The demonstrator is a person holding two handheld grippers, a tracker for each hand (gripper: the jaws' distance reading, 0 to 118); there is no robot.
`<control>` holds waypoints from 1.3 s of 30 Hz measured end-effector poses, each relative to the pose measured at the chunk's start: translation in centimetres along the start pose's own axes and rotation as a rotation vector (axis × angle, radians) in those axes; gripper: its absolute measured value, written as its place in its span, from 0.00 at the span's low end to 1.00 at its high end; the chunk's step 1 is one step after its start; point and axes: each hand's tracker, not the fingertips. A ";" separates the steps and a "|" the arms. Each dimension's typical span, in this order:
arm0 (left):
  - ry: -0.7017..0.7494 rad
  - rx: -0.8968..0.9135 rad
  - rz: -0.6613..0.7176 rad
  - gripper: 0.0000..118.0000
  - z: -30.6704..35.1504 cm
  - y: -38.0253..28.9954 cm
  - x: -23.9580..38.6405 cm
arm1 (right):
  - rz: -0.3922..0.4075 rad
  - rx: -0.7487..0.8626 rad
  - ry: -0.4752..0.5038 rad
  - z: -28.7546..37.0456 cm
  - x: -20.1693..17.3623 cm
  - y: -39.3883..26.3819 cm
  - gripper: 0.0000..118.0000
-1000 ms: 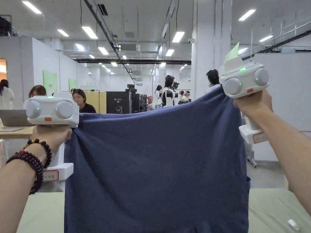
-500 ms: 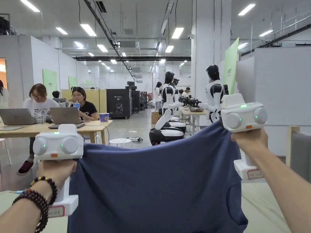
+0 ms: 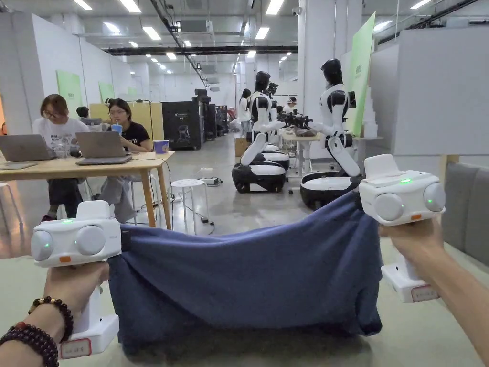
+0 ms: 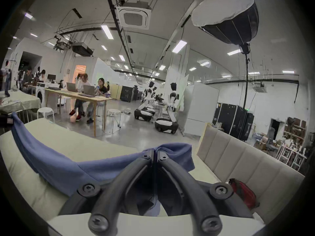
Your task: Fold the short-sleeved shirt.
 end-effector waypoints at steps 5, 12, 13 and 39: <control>-0.062 -0.042 0.030 0.05 6.4 -7.1 -1.6 | 0.013 -0.013 0.030 8.1 0.4 -6.0 0.03; -0.090 -0.102 0.061 0.05 12.6 -19.3 -4.6 | -0.029 -0.159 0.056 17.1 -0.1 -17.7 0.03; -0.113 -0.123 0.074 0.05 13.3 -20.7 -5.1 | -0.031 -0.189 0.055 18.0 -0.3 -19.2 0.03; -0.098 -0.292 -0.001 0.16 18.4 -33.1 -6.9 | -0.015 -0.647 0.101 24.3 -3.8 -33.4 0.11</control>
